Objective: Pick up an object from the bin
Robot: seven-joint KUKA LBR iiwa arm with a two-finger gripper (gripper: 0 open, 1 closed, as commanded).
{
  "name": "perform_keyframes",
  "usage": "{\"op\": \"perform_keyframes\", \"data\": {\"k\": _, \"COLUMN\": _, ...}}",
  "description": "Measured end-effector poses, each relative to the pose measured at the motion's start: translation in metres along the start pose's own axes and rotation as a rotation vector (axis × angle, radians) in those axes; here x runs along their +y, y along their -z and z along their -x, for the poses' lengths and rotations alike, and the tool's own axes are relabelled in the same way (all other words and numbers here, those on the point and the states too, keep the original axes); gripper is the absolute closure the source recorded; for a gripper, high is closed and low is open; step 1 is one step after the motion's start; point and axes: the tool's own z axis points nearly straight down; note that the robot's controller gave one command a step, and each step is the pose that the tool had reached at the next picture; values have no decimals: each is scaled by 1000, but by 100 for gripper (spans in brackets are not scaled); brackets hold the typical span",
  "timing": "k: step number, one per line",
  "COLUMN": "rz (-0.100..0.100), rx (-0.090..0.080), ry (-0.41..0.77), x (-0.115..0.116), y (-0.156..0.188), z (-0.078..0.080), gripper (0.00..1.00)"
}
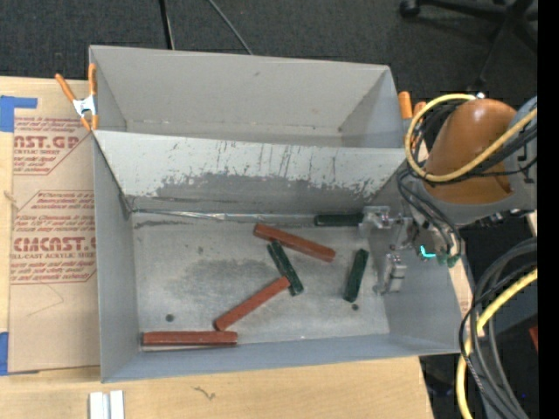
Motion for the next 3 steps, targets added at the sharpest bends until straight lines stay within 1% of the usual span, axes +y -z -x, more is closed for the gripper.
{"op": "perform_keyframes", "data": {"k": 1, "rz": 0, "rx": -3, "ry": 250, "x": -20, "y": -78, "z": 1, "gripper": 0}}
{"op": "perform_keyframes", "data": {"k": 2, "rz": -1, "rx": -6, "ry": 251, "x": -19, "y": -77, "z": 2, "gripper": 100}}
{"op": "perform_keyframes", "data": {"k": 3, "rz": -5, "rx": -14, "ry": 266, "x": -14, "y": 44, "z": -25, "gripper": 100}}
